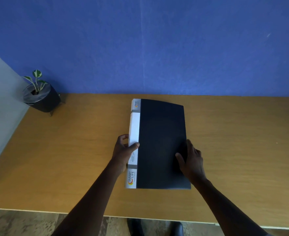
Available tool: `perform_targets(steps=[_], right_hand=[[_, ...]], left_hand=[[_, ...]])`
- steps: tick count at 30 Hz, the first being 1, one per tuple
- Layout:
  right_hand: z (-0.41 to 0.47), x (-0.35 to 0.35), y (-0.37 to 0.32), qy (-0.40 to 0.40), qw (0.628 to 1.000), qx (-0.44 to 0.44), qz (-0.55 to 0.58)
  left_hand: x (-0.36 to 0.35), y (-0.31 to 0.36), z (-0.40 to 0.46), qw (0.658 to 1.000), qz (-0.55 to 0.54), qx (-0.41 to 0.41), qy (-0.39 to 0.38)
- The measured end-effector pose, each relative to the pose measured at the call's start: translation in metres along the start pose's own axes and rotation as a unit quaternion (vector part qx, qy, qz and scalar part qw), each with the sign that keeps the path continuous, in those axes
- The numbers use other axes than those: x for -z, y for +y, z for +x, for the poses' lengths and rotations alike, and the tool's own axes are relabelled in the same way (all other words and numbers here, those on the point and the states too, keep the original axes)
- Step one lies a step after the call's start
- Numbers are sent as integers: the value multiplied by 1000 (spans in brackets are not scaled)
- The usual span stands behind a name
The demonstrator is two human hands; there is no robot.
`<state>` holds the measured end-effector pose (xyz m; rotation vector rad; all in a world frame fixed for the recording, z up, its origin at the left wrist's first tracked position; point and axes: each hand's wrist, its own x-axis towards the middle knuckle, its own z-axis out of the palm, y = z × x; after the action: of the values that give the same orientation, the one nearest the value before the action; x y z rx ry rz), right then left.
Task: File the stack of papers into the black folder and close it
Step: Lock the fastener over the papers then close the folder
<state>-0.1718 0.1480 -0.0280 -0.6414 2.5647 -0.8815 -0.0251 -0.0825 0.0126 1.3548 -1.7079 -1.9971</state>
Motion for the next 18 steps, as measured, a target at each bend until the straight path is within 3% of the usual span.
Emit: perform_targets(steps=[8,18], right_hand=[[28,-14,-51,-63,986,-54,145],[65,-58,-110,-88,990,-16,111]], left_hand=[[57,9,15,999,8,-26,16],[117,13,63,994,77,-60,50]])
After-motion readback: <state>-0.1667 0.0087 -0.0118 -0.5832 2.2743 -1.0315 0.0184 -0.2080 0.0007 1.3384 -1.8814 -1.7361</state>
